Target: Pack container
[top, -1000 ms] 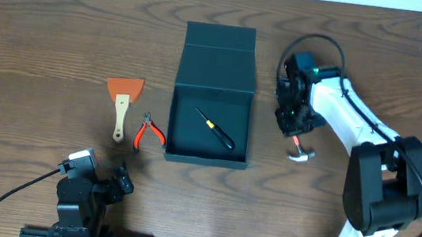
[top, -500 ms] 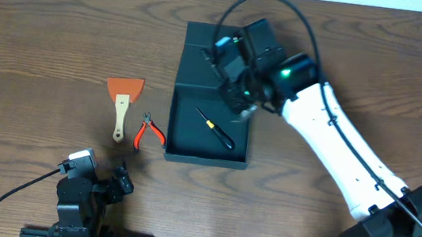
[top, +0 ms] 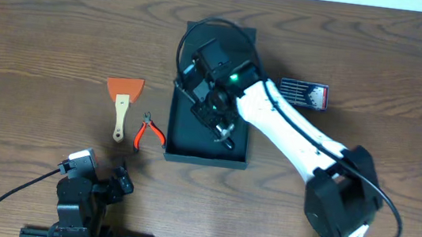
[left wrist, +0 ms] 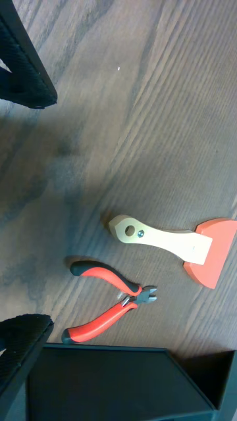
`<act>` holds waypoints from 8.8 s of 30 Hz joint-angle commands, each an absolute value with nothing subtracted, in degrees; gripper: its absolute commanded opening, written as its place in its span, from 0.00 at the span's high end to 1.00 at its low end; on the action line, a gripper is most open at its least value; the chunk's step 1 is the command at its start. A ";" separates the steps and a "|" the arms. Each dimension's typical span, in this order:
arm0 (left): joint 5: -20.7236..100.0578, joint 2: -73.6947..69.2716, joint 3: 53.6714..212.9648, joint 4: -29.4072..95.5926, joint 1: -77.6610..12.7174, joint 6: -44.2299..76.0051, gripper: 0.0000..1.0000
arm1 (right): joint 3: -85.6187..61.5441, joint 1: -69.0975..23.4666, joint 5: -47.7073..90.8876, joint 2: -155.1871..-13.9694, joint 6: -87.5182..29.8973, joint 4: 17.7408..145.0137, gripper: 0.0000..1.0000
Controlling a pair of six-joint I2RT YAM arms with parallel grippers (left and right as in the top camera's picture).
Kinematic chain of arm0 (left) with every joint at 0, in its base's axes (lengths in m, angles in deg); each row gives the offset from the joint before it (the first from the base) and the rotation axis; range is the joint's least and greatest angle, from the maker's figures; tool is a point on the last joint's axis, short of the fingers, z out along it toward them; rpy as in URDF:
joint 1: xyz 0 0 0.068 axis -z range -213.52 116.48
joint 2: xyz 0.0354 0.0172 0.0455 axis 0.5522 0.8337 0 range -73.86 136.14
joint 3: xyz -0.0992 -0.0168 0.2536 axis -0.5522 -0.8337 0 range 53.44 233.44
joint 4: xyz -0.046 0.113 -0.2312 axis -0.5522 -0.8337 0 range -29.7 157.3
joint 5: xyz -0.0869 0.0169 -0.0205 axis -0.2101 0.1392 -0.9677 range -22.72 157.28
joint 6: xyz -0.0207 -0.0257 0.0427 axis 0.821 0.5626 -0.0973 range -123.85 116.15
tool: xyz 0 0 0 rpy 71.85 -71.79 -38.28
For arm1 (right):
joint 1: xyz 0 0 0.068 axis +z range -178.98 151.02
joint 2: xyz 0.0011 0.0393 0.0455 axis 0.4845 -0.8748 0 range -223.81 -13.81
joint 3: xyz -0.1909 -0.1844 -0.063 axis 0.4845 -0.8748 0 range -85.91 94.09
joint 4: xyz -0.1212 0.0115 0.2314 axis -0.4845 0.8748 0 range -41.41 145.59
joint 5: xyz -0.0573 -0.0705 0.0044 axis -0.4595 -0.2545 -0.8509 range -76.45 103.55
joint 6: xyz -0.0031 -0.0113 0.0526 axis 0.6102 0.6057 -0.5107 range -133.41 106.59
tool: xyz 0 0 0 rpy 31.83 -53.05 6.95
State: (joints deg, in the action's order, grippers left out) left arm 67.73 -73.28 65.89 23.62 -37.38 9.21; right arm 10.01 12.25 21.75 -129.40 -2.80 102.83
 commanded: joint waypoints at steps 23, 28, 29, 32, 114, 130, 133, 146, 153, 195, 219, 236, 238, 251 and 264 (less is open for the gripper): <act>68.39 -73.63 65.65 23.46 -37.14 8.45 0.02 | 10.62 12.69 17.36 -137.05 -1.97 105.30 0.85; 68.39 -73.63 65.65 23.46 -37.14 8.45 0.02 | 10.62 12.69 17.38 -137.05 -1.97 104.73 0.69; 68.39 -73.63 65.65 23.46 -37.14 8.45 0.01 | 10.64 12.69 17.40 -137.05 -1.99 104.69 0.66; 68.39 -73.63 65.65 23.44 -37.14 8.45 0.01 | 11.08 12.69 17.43 -136.91 -2.28 104.80 0.57; 68.39 -73.63 65.65 23.46 -37.14 8.45 0.01 | 20.08 -26.28 31.02 -148.43 15.54 110.26 0.01; 68.39 -73.63 65.65 23.46 -37.14 8.45 0.02 | 20.08 -23.26 26.32 -145.31 15.36 121.91 0.01; 68.39 -73.63 65.65 23.46 -37.14 8.45 0.02 | 20.08 -21.14 21.16 -144.04 13.70 121.85 0.01; 68.39 -73.63 65.65 23.46 -37.14 8.45 0.01 | 20.06 -14.26 8.81 -143.91 9.09 119.42 0.01; 68.39 -73.65 65.65 23.46 -37.14 8.45 0.01 | 19.49 -14.04 6.89 -143.93 6.29 117.23 0.02; 68.39 -73.63 65.65 23.46 -37.14 8.45 0.02 | 16.56 -12.95 9.10 -134.34 3.28 112.71 0.47; 68.39 -73.63 65.65 23.46 -37.14 8.45 0.01 | 16.43 10.55 15.52 -122.53 4.22 109.30 0.48; 68.39 -73.63 65.65 23.46 -37.14 8.45 0.01 | 16.04 14.68 15.92 -135.06 3.76 111.44 0.47; 68.41 -73.65 65.65 23.46 -37.14 8.45 0.02 | 16.04 14.66 16.84 -136.46 3.78 111.31 0.47; 68.39 -73.63 65.65 23.46 -37.14 8.45 0.01 | 16.04 14.55 16.99 -140.06 3.78 109.21 0.14; 68.41 -73.63 65.65 23.46 -37.14 8.45 0.02 | 16.15 14.57 17.01 -134.77 3.73 109.52 0.01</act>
State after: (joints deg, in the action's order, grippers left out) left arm 67.73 -73.28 65.87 23.60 -37.38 9.21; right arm 15.47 14.33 16.57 -139.23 3.78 109.41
